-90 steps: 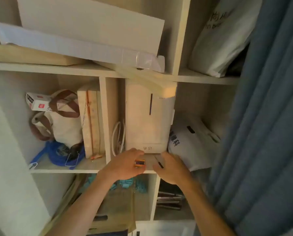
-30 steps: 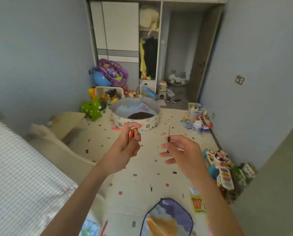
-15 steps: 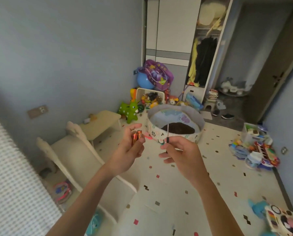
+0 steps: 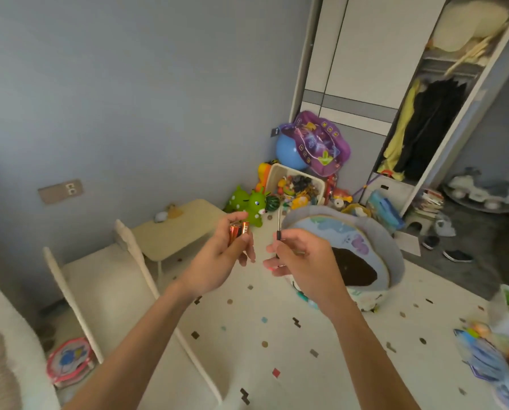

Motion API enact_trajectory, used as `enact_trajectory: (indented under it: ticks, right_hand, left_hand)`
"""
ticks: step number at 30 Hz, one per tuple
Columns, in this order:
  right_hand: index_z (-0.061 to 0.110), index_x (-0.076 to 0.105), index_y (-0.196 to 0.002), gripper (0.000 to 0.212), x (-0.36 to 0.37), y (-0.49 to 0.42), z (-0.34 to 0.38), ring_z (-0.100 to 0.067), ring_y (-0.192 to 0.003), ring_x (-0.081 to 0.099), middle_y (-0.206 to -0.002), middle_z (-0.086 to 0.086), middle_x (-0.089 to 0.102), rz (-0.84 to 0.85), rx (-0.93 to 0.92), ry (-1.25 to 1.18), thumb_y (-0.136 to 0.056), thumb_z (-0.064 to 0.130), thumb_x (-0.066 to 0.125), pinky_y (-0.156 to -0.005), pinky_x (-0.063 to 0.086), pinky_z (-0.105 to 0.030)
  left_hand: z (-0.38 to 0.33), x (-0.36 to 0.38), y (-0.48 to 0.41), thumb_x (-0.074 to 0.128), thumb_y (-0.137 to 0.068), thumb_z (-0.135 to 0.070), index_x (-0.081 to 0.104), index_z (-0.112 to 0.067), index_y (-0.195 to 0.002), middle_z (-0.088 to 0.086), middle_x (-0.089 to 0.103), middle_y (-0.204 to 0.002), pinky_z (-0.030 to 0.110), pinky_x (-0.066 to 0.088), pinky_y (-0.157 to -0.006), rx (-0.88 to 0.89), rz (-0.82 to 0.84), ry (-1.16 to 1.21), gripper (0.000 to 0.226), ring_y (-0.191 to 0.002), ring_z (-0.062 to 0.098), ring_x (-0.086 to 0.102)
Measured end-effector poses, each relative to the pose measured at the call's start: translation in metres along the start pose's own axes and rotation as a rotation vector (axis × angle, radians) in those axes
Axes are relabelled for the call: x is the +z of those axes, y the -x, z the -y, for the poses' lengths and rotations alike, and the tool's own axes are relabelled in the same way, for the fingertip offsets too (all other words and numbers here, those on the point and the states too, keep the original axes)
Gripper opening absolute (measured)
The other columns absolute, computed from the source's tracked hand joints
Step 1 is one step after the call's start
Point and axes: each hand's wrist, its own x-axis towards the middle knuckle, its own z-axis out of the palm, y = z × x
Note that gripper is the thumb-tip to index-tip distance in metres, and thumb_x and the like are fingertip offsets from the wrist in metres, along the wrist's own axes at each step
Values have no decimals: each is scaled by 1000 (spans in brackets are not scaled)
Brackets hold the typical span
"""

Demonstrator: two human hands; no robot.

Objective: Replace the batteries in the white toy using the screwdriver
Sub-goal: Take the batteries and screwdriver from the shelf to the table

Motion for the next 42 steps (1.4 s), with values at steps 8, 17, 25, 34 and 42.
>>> enact_trajectory:
  ticks: [8,17,25,34,42]
  right_hand:
    - [25,71,-92,22,19,-244,-19,-27,-73,81,-90,-8,81,121,-12,-1,-97,5,63,-63,66,-35]
    - [12,71,-99,12,81,-499,-68,-25,-65,80,-96,-22,79,300,-2,-70,-96,2,65,-59,63,-36]
    - [6,69,-103,9,176,-721,-83,-14,-58,76,-87,-7,76,620,-42,-100,-97,1,64,-51,58,-24]
    - [3,70,-106,10,318,-882,-110,-28,-72,80,-95,-15,80,793,-24,-93,-97,5,67,-62,64,-38]
    - [2,68,-105,9,438,-992,-193,-24,-73,81,-96,-14,79,860,101,-39,-97,4,66,-61,65,-35]
  left_hand:
    - [72,-62,-210,37,-112,0,36,-10,-139,0,62,-90,33,54,-69,14,-92,25,28,-81,28,62]
    - [168,-150,-387,40,-112,-2,41,-8,-134,5,53,-97,26,44,-63,-87,-285,-46,22,-71,11,55]
    - [223,-260,-515,45,-103,-14,42,-16,-129,6,51,-95,27,48,-64,-75,-594,-80,26,-76,16,57]
    - [296,-401,-598,41,-108,-7,43,-23,-126,6,52,-94,31,49,-71,-133,-769,-165,25,-82,20,56]
    - [415,-510,-654,42,-104,-8,47,-22,-122,10,53,-101,28,48,-69,-280,-810,-138,24,-80,15,57]
